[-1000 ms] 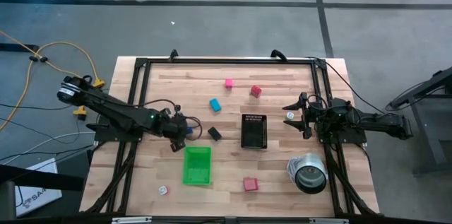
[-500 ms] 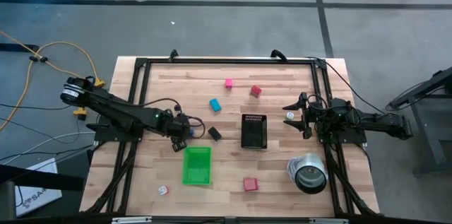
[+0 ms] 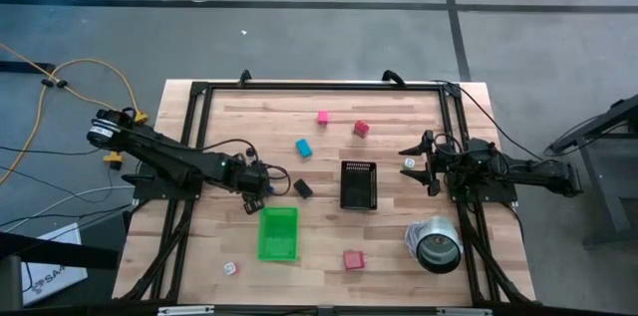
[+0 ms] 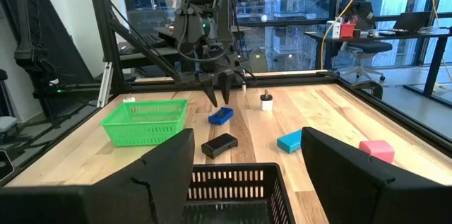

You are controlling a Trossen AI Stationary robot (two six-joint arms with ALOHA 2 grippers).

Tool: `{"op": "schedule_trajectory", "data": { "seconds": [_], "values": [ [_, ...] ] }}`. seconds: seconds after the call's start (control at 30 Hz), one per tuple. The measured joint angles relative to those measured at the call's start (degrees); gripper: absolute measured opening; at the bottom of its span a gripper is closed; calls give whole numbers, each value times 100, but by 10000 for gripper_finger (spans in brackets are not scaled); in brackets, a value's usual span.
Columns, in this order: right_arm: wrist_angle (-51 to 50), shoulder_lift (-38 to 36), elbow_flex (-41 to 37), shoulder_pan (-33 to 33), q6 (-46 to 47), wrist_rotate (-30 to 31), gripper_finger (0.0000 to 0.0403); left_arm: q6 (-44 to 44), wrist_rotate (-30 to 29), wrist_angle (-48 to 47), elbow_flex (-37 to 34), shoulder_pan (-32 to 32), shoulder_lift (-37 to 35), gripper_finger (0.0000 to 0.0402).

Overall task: Pick & Place Office items
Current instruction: Put the dark blue digital clock into the green bin

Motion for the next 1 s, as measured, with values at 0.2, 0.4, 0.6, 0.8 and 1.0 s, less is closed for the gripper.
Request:
{"op": "schedule_trajectory", "data": {
  "seconds": [0.2, 0.4, 0.6, 0.8, 1.0],
  "values": [
    [0, 1, 1, 0, 0, 1, 248, -67, 14, 71, 2, 0, 11, 127],
    [0, 1, -1, 0, 0, 0, 248, -45, 19, 66, 2, 0, 11, 169],
    [0, -1, -1, 0, 0, 0, 248, 365, 13, 63, 2, 0, 11, 204],
    [0, 1, -1, 0, 0, 0, 248, 950, -96, 59, 2, -39, 11, 219],
    [0, 0, -1, 0, 0, 0, 248, 1956, -122, 136, 4, -156, 11, 221]
  ]
}}
